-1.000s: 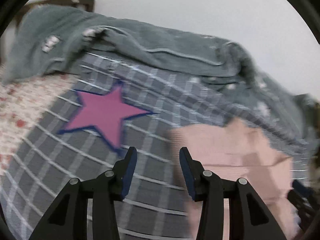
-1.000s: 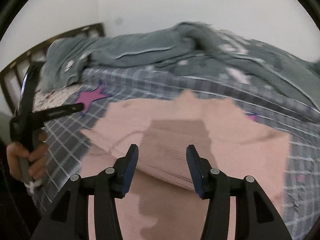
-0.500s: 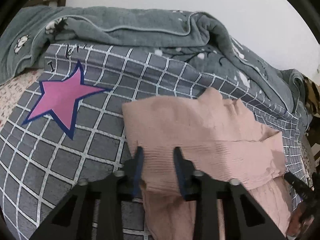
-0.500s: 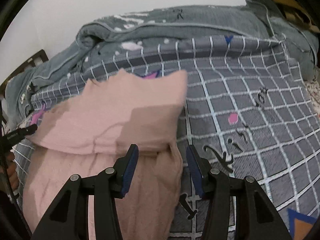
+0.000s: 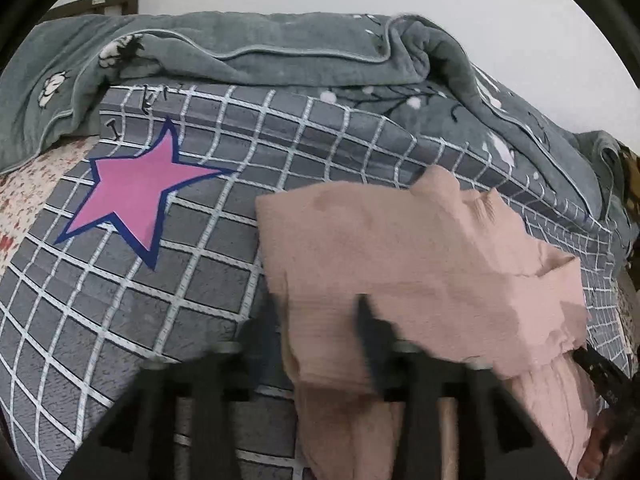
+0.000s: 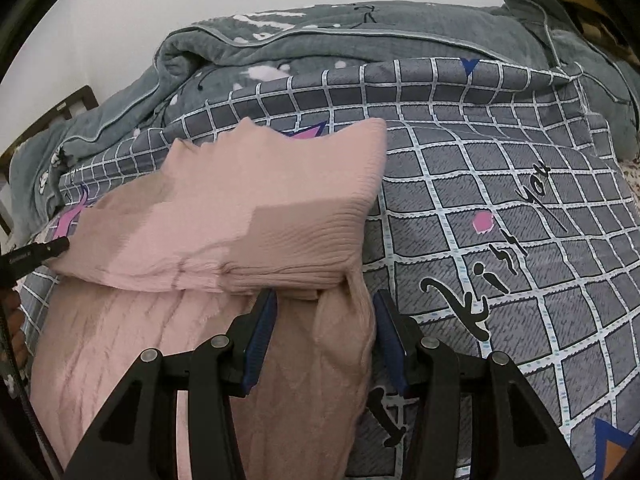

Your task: Fold small clothes

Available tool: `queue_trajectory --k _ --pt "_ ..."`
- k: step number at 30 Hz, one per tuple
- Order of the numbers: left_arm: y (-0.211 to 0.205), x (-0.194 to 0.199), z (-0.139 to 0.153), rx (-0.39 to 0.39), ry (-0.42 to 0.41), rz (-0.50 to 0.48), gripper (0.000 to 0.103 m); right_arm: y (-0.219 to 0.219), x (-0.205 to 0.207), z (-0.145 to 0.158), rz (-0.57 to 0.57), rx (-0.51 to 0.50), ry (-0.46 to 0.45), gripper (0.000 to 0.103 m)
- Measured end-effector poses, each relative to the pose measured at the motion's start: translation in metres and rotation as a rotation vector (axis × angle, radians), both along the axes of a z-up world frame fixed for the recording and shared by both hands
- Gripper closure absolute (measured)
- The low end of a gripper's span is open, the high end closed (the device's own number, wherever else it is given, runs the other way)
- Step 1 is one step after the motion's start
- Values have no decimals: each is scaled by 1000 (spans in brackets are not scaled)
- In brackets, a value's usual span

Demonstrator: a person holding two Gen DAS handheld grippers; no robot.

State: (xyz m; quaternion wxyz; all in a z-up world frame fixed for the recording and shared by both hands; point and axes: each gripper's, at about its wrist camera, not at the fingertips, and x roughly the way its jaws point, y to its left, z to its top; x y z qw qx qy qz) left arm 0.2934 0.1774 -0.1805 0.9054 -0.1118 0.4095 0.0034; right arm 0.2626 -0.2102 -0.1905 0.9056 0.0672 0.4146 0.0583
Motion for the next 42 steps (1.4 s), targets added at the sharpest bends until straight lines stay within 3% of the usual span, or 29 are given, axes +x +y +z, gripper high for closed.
queue_trajectory --k 4,8,10,13,18,20,23,26,28,30,34,36,42 --pt "-8 0 -3 33 8 -6 54 2 -1 0 -2 -10 -4 54" --pt "-10 -5 1 48 -28 1 81 1 -1 0 -1 -7 -4 54" --pt "-9 -6 2 29 -35 -16 89 1 -1 0 -1 -6 -2 54" --pt "-8 -7 4 0 -50 -11 90 1 -1 0 -1 -4 -2 54" --pt "-16 0 -4 47 -9 6 89 1 0 0 -1 -6 0 54" --pt "-19 0 0 55 -41 15 93 1 0 0 1 -5 1 53" --pt "-20 -6 19 22 -154 30 95 -1 0 1 1 7 0 53" --pt "-14 -5 40 -116 -248 27 95 -6 -1 2 2 48 -4 53" --pt "-13 0 45 -152 -264 34 95 -10 -1 6 5 75 0 53" --pt "-12 4 40 -131 -241 50 95 -15 -3 15 12 111 -23 53" --pt "-7 19 4 -32 -48 94 94 -14 3 34 20 59 -70 51" --pt "-5 23 -7 -19 6 91 90 -11 15 35 31 36 -57 50" --pt "-7 25 -5 -3 -5 82 89 0 61 6 18 -47 48 50"
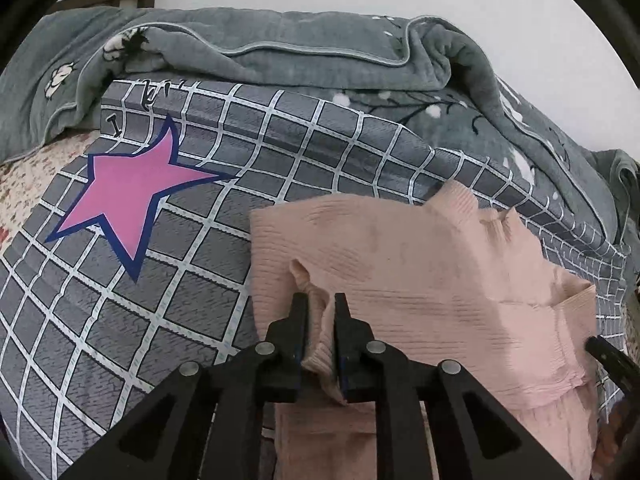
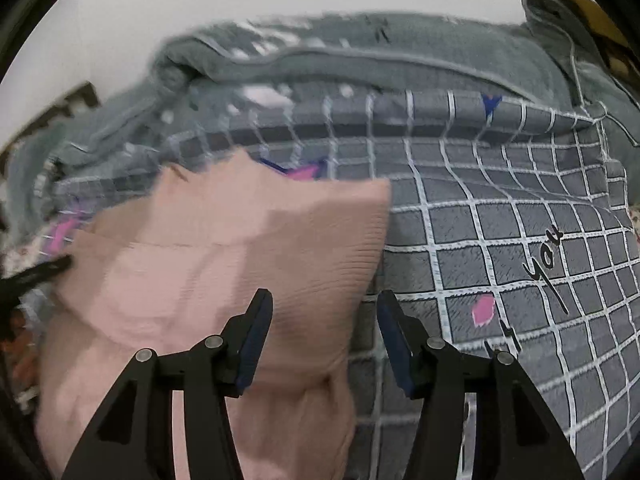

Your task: Fold small clothes

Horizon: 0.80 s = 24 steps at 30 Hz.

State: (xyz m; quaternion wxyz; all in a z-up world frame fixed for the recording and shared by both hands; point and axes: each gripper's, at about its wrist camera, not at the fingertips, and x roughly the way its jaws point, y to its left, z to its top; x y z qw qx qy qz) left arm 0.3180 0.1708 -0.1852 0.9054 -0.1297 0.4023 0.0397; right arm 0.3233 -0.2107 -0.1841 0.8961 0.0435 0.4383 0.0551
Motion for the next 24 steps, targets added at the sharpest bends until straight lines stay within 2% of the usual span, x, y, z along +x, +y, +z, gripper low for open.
queue_trajectory --k 1,2,3,5,7,8,10,12,13,14,15,16,17,21,22,24 --pt "-1 0 1 0 -15 -2 91 0 7 -7 2 9 24 51" --pt "-1 -3 4 -4 -52 4 92 -1 8 -10 11 14 22 72" --pt "2 -7 7 -15 -87 5 92 1 7 -9 31 17 -1 87" --pt "5 -12 18 -46 -152 1 93 2 -3 1 41 -1 -93 93" --pt "5 -13 21 -45 -160 2 93 -8 -13 10 25 69 -176 94" --pt "2 -9 17 -22 -128 0 93 -10 -12 8 10 70 -166 94" --pt "-4 1 4 9 -40 -6 92 -6 2 -9 -6 12 -61 93" --pt "-9 6 -2 45 13 -7 88 -1 6 -15 -3 -28 -21 91" --pt "-10 4 -1 59 7 -7 87 0 4 -9 -6 -50 -35 88" --pt "-11 2 3 72 -5 -8 84 0 3 -5 -10 -69 -45 75" --pt "-11 -1 7 80 -16 -6 79 -1 -1 0 -30 -96 -67 70" --pt "-10 -3 11 80 -30 -2 68 -3 -7 5 -50 -106 -96 66" --pt "-9 -6 15 70 -57 -4 60 -3 -13 12 -51 -92 -137 66" --pt "-9 -13 25 44 -123 -31 57 7 -21 18 84 -17 -175 66" --pt "-9 -12 25 29 -133 -46 53 11 -22 16 118 -23 -172 66" --pt "-12 -10 21 1 -130 -88 53 15 -14 4 134 -41 -130 66"
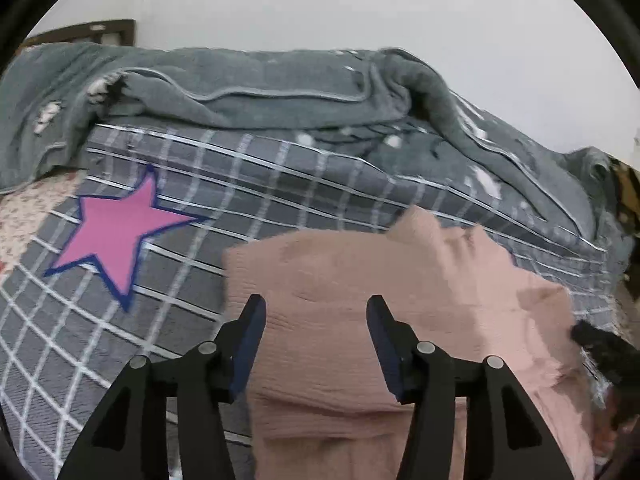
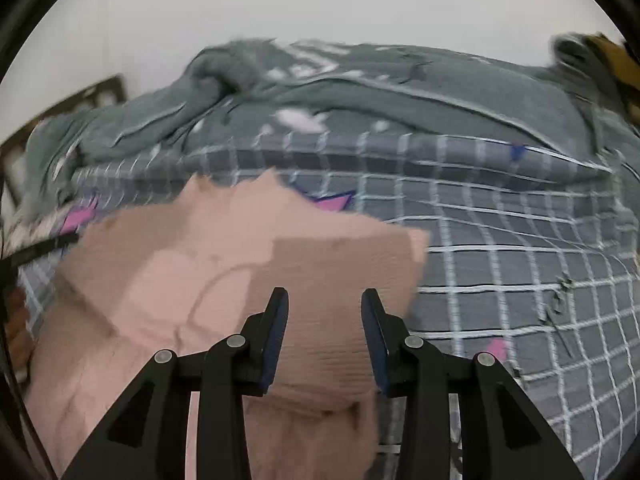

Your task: Fold small clothes

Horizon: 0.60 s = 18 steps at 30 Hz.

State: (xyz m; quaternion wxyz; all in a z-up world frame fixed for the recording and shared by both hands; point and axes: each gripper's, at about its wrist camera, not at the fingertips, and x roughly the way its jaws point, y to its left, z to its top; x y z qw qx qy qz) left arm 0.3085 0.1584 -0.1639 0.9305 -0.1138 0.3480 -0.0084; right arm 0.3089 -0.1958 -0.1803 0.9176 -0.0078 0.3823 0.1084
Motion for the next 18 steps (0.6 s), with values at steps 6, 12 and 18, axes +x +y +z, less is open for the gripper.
queue_trajectory --k 6,12,18 --pt "-13 15 -24 73 115 -20 53 -12 17 -14 -108 8 93 78" --pt "-23 15 -27 129 117 -39 44 -7 22 -11 -111 -36 83 76" --pt "-22 11 -23 115 107 -63 35 -18 -13 16 -238 -80 -3 47"
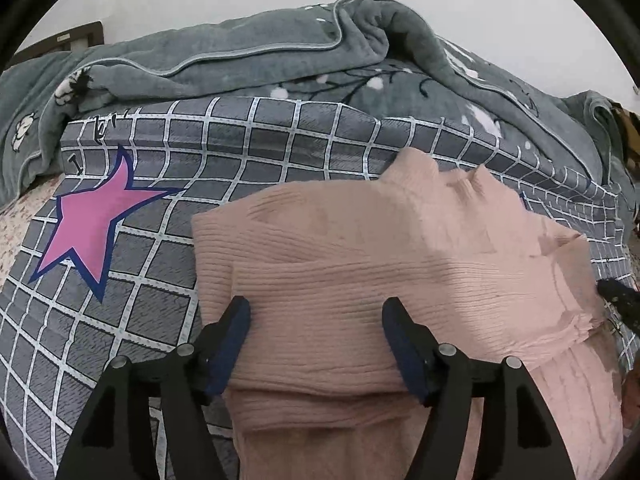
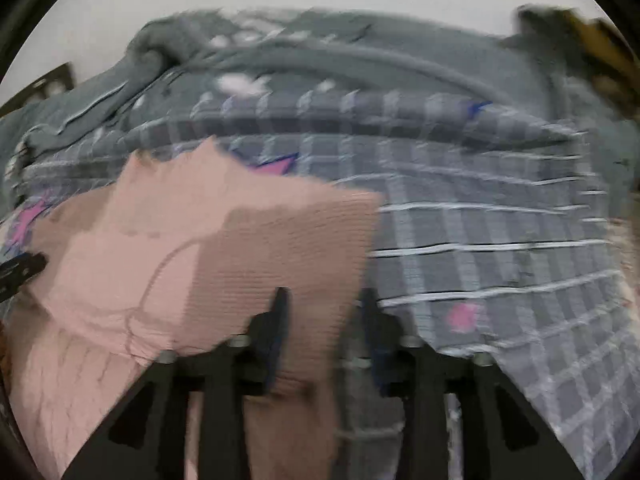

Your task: Fold small clothes

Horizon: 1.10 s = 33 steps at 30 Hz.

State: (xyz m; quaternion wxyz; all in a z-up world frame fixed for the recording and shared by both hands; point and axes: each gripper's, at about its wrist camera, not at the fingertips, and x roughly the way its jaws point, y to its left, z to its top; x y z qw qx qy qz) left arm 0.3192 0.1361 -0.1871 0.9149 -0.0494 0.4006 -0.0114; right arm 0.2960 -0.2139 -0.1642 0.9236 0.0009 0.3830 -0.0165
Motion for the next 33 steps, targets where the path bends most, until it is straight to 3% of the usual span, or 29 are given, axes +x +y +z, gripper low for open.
queue_trajectory --k 2,5,10,14,20,28,33 --pt "-3 -3 3 13 -3 -6 33 -7 -20 12 -4 25 -37 45" --pt "-8 -9 9 22 -14 -9 33 -13 -45 25 -14 22 -10 45" --pt "-12 -33 25 -13 -62 -21 33 -13 -99 40 -93 -74 -54 45" --pt "-16 -62 30 -32 -56 -42 33 -13 -133 45 -85 -32 -23 45" --pt "3 -126 37 -77 -46 -43 34 -1 -188 52 -38 -18 -62 45" --pt "34 -219 39 -148 -67 -2 35 13 -246 43 11 36 -4 45" --pt "38 -260 30 -156 -27 4 35 11 -278 33 18 58 -5 46"
